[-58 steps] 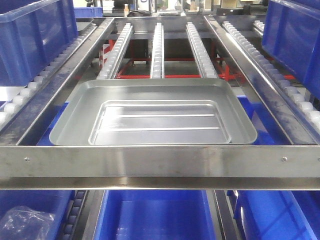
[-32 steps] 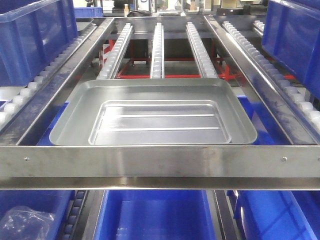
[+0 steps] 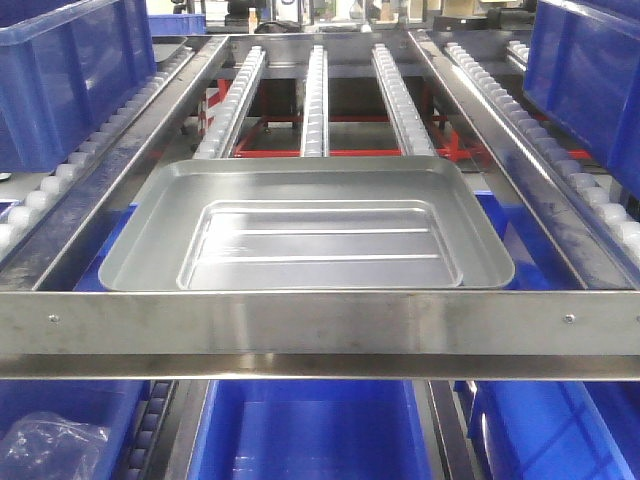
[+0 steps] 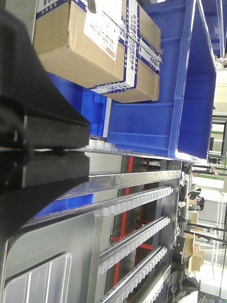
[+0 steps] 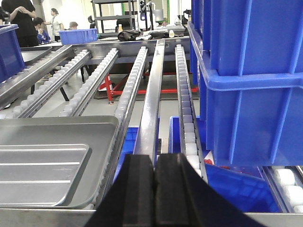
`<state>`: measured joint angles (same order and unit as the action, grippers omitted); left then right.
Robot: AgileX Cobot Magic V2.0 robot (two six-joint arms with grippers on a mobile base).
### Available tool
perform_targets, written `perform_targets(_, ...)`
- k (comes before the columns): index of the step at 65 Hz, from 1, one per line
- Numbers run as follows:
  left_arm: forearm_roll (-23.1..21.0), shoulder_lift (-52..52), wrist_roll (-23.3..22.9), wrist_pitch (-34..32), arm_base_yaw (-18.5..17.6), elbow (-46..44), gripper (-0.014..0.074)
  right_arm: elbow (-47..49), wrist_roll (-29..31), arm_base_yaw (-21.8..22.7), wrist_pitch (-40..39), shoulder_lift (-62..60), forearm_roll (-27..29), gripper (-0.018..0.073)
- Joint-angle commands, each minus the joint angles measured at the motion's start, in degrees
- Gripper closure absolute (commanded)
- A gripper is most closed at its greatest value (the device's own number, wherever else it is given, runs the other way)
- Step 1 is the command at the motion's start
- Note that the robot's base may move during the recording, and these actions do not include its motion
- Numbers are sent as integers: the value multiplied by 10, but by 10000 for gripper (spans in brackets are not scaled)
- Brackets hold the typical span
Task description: Grab silver tray and place in blue box
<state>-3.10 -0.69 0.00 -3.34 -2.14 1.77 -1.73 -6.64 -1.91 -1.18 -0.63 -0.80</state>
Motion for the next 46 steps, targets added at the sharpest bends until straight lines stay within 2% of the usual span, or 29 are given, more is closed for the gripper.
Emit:
perform_targets(1, -1, -6, 0, -49, -2, 6, 603, 13, 4, 1, -54, -12, -8, 510)
perform_targets(7, 23, -6, 0, -42, -3, -19, 603, 49, -5, 1, -12, -7, 8, 510)
perform_targets(10, 66, -5, 0, -22, -3, -46, 602, 93, -5, 1, 48, 6, 17, 510)
perform_targets(14, 112, 6, 0, 46, -3, -98, 603, 153, -5, 1, 131, 40, 18, 510)
perform_targets(18, 113, 39, 0, 152, -3, -164, 602, 211, -5, 1, 188, 96, 18, 510)
perform_targets(24, 113, 117, 0, 244, -3, -239, 602, 273, -5, 1, 222, 191, 18, 510)
perform_targets(28, 104, 177, 0, 280, -3, -275, 603, 306, -5, 1, 231, 259, 18, 510)
perform_targets(34, 52, 282, 0, 332, -3, -330, 602, 357, -5, 1, 259, 376, 18, 510)
perform_targets(43, -18, 408, 0, 338, -3, -377, 603, 397, -5, 1, 275, 505, 18, 510)
perform_targets(46, -25, 440, 0, 338, -3, -385, 602, 401, -5, 1, 275, 538, 18, 510)
